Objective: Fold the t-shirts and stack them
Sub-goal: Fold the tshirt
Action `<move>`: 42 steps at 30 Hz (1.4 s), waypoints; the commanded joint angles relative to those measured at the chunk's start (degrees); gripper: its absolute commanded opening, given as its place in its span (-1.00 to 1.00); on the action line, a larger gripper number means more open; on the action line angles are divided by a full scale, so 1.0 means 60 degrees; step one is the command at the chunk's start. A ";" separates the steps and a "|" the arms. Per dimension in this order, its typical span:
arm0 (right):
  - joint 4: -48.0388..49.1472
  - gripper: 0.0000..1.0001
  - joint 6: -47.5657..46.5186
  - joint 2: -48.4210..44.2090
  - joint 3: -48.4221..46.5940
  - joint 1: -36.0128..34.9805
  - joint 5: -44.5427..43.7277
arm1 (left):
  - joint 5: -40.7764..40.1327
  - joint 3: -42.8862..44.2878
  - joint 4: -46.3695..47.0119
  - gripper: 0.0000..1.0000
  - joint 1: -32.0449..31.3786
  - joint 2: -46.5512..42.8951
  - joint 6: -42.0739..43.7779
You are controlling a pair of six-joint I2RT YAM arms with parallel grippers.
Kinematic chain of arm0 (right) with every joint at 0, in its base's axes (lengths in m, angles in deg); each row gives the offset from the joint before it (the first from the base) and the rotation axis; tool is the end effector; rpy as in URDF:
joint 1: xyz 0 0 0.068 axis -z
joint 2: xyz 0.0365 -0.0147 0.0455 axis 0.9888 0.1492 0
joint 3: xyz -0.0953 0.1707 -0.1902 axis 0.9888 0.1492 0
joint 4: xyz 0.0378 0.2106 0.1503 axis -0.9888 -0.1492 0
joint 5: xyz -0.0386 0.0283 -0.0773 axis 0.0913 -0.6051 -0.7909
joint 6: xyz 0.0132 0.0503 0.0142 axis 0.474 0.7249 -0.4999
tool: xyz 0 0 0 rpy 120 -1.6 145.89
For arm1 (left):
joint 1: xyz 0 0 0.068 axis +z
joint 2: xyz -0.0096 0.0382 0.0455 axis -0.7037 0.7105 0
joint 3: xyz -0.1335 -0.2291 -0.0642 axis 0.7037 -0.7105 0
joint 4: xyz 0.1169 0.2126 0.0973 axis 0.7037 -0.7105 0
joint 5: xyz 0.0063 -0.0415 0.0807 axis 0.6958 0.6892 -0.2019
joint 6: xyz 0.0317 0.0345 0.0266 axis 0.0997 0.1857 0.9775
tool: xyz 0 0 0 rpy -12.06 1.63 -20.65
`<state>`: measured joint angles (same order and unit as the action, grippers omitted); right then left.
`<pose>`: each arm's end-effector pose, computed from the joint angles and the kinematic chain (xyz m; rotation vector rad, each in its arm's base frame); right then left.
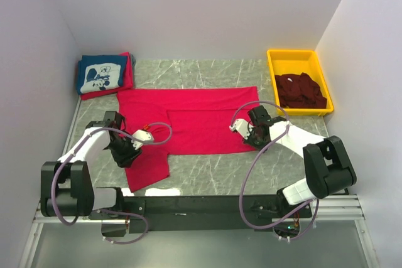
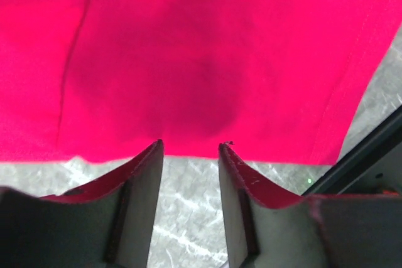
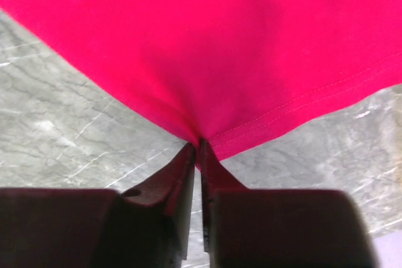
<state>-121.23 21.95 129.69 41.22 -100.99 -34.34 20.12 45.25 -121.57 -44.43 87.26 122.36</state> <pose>0.2295 0.0822 0.1538 -1.4753 2.4631 -0.0549 0.1908 -0.0092 0.1750 1.3950 2.5587 -0.3149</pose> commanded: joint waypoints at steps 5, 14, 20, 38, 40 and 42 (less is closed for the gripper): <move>0.0240 -1.00 -0.0006 0.0321 -0.0017 -0.0034 -0.0118 | -0.0725 -0.0592 0.0841 -0.20 -0.0430 0.0370 -0.0165; -0.0140 -1.00 0.0126 0.0190 -0.0325 -0.0034 -0.0133 | -0.1562 -0.1457 0.1282 -0.72 -0.0767 0.0004 -0.0076; -0.0740 -1.00 -0.0123 -0.0716 -0.0164 0.0054 -0.0016 | -0.1328 -0.0697 0.0024 -0.99 -0.0694 -0.0567 0.0128; -0.1913 -1.00 -0.0899 -0.0032 -0.2389 0.1328 0.0717 | 0.0210 0.4472 -0.2000 -0.99 0.0404 0.2140 -0.0573; -0.1928 -1.00 -0.0900 0.0086 -0.2536 0.1358 0.0717 | 0.0313 0.4840 -0.1985 -0.99 0.0449 0.2405 -0.0822; -0.1943 -1.00 -0.0929 0.0276 -0.2770 0.1387 0.0688 | 0.0357 0.5265 -0.1927 -0.99 0.0449 0.2654 -0.0955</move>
<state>-131.42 17.51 130.02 27.54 -93.39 -30.04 19.61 72.46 -132.33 -42.12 102.06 119.13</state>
